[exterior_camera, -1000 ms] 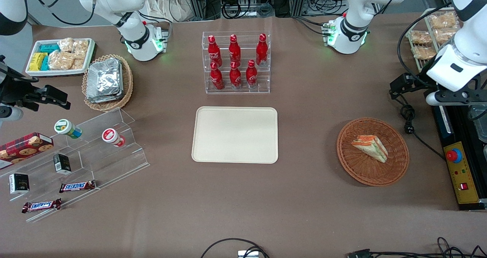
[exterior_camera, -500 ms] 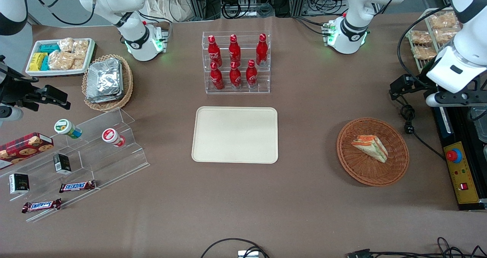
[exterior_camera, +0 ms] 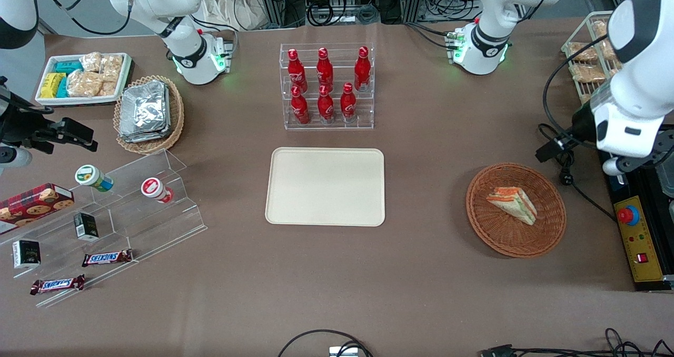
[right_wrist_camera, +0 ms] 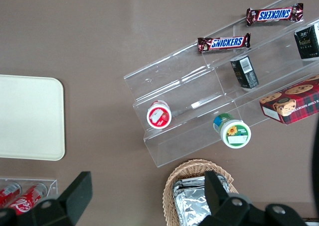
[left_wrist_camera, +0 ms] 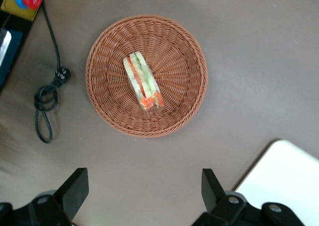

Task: Place sandwich from basket to tray
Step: 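Lower the open left gripper around the wrapped sandwich in the basket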

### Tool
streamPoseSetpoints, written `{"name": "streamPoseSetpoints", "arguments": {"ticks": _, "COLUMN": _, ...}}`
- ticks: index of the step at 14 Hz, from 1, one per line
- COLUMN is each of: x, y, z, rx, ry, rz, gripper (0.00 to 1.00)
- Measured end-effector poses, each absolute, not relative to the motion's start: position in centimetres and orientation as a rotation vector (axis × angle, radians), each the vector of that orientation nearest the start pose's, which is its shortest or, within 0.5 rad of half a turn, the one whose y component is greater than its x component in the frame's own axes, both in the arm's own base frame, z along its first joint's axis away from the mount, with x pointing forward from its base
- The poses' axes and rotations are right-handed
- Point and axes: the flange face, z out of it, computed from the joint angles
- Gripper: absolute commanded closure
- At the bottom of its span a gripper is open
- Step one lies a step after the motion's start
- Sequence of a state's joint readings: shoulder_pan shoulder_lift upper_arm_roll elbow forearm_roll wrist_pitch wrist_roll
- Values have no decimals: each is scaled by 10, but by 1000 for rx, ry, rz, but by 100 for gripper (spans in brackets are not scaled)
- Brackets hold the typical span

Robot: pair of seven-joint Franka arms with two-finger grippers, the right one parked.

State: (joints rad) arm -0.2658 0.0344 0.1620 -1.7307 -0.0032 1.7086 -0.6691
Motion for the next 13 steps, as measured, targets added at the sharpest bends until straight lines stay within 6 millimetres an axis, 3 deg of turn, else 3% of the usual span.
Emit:
{"name": "streamPoseSetpoints", "arguments": {"ticks": 3, "x": 581, "y": -58, "z": 491, "rx": -2943, "ry": -1000, "rz": 67, "gripper": 0}}
{"name": "streamPoseSetpoints", "arguments": {"ticks": 7, "x": 592, "y": -38, "z": 411, "rx": -2898, "ry": -1112, "rz": 34, "gripper": 0}}
{"name": "streamPoseSetpoints", "arguments": {"ticks": 11, "x": 581, "y": -24, "z": 335, "rx": -2879, "ry": -1184, "rz": -34, "gripper": 0}}
{"name": "streamPoseSetpoints", "arguments": {"ticks": 13, "x": 571, "y": -20, "z": 307, "rx": -2881, "ry": -1197, "rz": -74, "gripper": 0}}
